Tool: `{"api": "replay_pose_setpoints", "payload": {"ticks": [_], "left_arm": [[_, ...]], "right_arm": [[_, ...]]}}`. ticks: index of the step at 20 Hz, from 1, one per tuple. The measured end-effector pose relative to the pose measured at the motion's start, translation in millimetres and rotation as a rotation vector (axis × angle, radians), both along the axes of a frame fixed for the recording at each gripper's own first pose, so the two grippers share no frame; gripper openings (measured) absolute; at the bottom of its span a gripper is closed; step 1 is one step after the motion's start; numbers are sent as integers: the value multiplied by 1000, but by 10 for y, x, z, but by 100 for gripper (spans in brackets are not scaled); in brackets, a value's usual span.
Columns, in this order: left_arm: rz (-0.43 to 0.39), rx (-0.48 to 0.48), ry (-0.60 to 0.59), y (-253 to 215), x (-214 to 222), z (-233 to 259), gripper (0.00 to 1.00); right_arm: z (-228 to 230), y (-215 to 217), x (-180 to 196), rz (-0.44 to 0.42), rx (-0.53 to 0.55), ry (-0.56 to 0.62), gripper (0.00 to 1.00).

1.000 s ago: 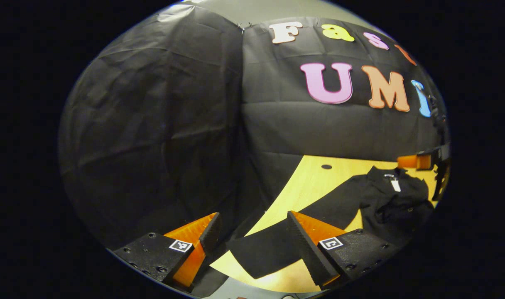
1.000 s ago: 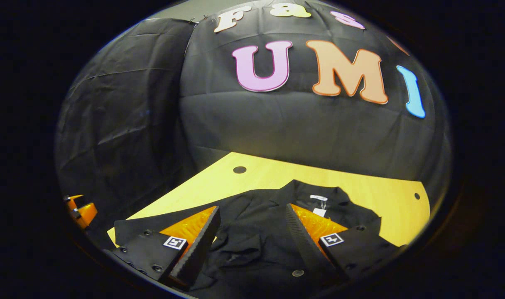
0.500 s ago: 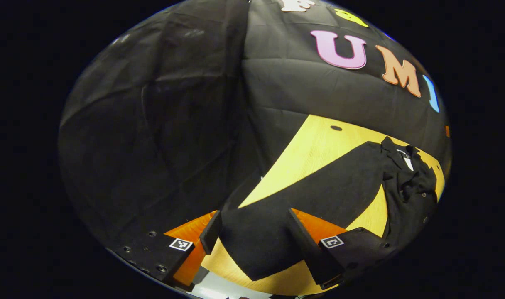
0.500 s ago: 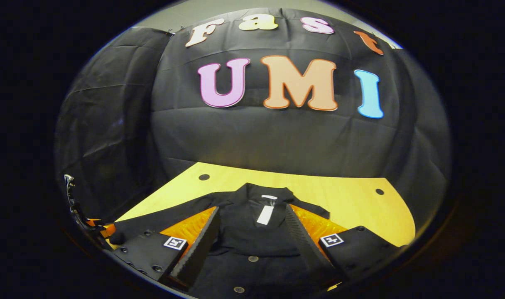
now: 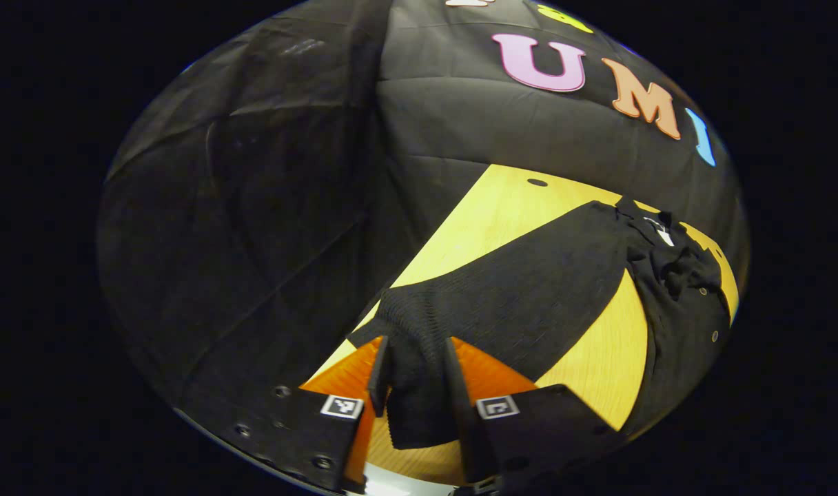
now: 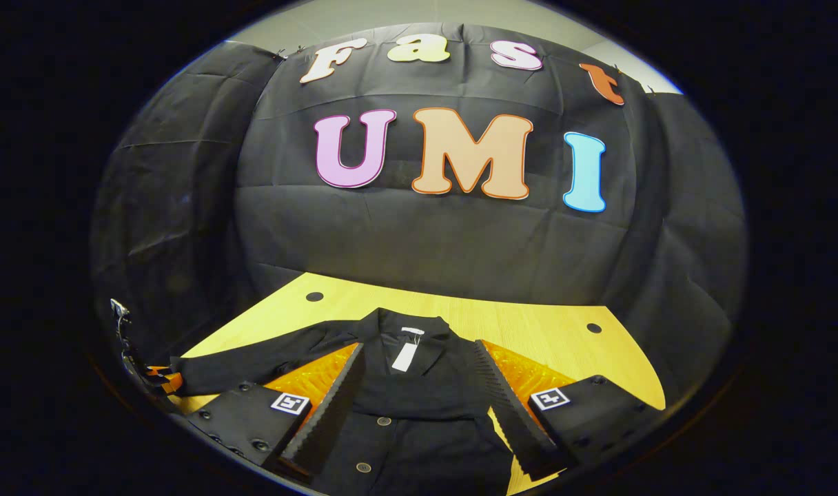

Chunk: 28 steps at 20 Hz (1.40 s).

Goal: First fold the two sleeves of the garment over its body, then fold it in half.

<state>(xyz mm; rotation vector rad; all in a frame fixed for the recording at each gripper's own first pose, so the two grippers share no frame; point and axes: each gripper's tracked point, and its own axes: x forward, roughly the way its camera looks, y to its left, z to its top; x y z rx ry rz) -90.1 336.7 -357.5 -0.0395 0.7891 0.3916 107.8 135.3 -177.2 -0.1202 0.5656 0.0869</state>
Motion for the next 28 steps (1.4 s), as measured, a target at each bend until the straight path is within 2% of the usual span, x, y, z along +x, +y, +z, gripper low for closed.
{"api": "replay_pose_setpoints", "payload": {"ticks": [1, 2, 3, 4, 6, 8, 10, 13, 19, 24, 28], "left_arm": [[-19, 17, 11, -38, 9, 12, 22], [-26, 38, 31, -4, 14, -24, 14], [-31, 57, 39, -12, 17, 8, 2], [-32, 47, 43, -20, 33, 39, 0], [0, -43, 21, -109, 69, 164, 0], [25, -110, -37, -260, 322, 343, 0], [-3, -93, -87, -405, 566, 631, 0], [-99, -47, -122, -709, 884, 974, 0], [-317, -45, -206, -1845, 1616, 1458, 0], [-450, -85, -238, -2754, 2015, 1558, 0], [-534, -103, -237, -3375, 2255, 1455, 0]], "right_arm": [[12, -6, -26, -6, 9, -2, 100], [41, -36, -56, -9, 16, -8, 99], [46, -62, -97, -12, 19, -14, 99], [57, -101, -133, -11, 19, -19, 99], [19, -182, -188, -2, 17, -10, 99], [22, -291, -220, -4, 13, -16, 99], [6, -389, -251, -1, 26, -11, 98], [-7, -586, -262, -8, 41, -8, 99], [36, -1156, -327, -62, 65, -19, 99], [83, -1770, -447, -144, 87, -33, 99], [55, -2262, -567, -214, 100, -30, 99]]}}
